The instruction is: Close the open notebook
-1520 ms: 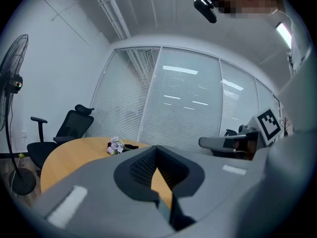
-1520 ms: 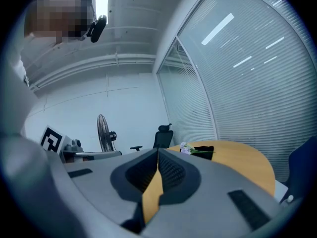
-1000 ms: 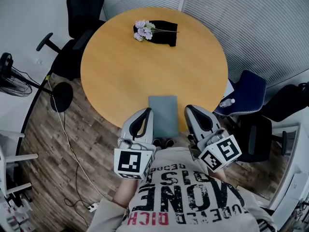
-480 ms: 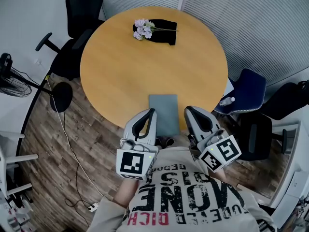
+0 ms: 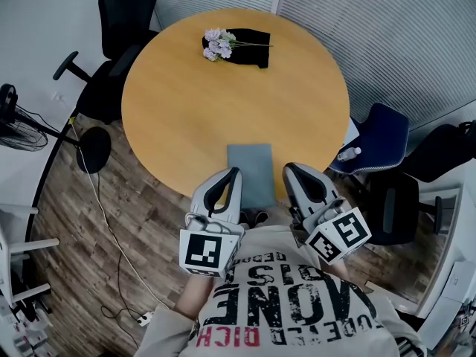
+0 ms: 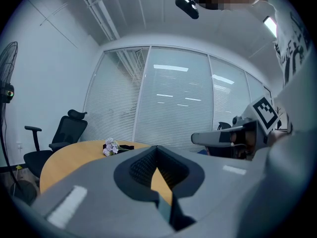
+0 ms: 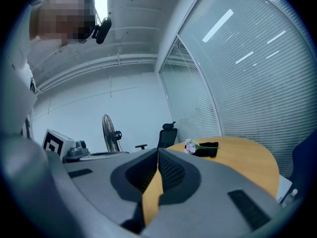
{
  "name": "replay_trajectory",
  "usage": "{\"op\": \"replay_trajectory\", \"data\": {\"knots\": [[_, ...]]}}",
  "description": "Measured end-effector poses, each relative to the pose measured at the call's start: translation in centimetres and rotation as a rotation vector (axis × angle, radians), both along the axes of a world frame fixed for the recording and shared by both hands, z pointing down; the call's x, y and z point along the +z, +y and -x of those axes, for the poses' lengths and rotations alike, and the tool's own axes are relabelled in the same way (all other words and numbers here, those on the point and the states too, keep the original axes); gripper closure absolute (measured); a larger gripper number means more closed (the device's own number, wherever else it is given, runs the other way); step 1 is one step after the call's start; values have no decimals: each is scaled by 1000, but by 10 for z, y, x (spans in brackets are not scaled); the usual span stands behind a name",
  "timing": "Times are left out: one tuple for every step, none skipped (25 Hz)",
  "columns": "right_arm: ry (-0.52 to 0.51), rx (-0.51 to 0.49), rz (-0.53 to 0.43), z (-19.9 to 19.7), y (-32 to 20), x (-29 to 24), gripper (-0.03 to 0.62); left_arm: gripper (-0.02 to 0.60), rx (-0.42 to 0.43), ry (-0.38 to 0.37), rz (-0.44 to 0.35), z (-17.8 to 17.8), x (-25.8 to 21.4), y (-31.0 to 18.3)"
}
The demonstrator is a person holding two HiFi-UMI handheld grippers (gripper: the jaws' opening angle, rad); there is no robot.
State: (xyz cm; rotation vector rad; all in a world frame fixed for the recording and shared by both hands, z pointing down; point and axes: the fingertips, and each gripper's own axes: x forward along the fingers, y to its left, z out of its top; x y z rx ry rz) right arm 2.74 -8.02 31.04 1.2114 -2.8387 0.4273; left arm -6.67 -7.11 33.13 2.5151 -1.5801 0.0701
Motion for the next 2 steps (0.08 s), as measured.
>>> {"op": "replay_trajectory", "data": {"knots": [[0, 1, 1, 0, 0, 1, 582, 571, 1, 0, 1, 0, 1, 0], [0, 3, 1, -1, -1, 1, 582, 571, 3, 0, 1, -1, 1, 0]]}}
